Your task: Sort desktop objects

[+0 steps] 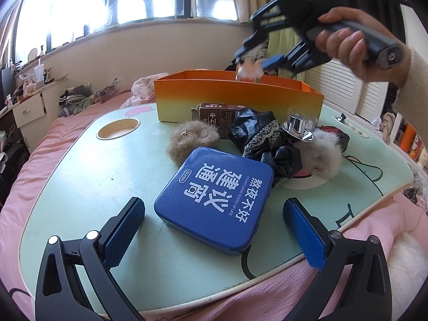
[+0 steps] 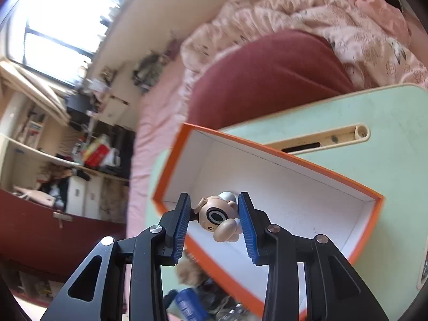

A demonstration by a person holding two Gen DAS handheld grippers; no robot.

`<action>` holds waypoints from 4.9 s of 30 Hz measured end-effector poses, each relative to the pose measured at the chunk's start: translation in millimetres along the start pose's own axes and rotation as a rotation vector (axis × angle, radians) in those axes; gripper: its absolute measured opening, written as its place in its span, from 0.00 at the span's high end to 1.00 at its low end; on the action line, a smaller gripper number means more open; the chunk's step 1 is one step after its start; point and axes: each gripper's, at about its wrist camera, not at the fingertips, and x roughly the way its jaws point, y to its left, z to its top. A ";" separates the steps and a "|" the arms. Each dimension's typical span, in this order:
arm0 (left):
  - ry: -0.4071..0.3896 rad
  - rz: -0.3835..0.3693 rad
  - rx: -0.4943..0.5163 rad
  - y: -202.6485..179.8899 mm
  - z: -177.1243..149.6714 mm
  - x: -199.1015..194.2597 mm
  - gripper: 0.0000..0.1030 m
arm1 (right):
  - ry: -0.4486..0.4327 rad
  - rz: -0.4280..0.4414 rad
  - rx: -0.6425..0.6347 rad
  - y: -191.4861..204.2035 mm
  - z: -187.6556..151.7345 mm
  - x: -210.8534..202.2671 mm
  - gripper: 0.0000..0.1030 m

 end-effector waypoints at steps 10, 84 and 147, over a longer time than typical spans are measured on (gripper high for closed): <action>0.000 0.001 0.000 0.2 -0.3 -0.3 0.00 | 0.026 0.217 -0.129 -4.7 -95.8 -64.9 0.66; -0.079 0.029 0.041 -9.7 -1.3 -13.2 0.26 | -0.380 -0.462 -0.551 -49.1 -252.4 -16.7 0.00; 0.014 -0.050 -0.314 52.0 124.7 98.9 0.28 | -0.508 -0.282 -0.329 -22.0 -87.7 -11.8 0.27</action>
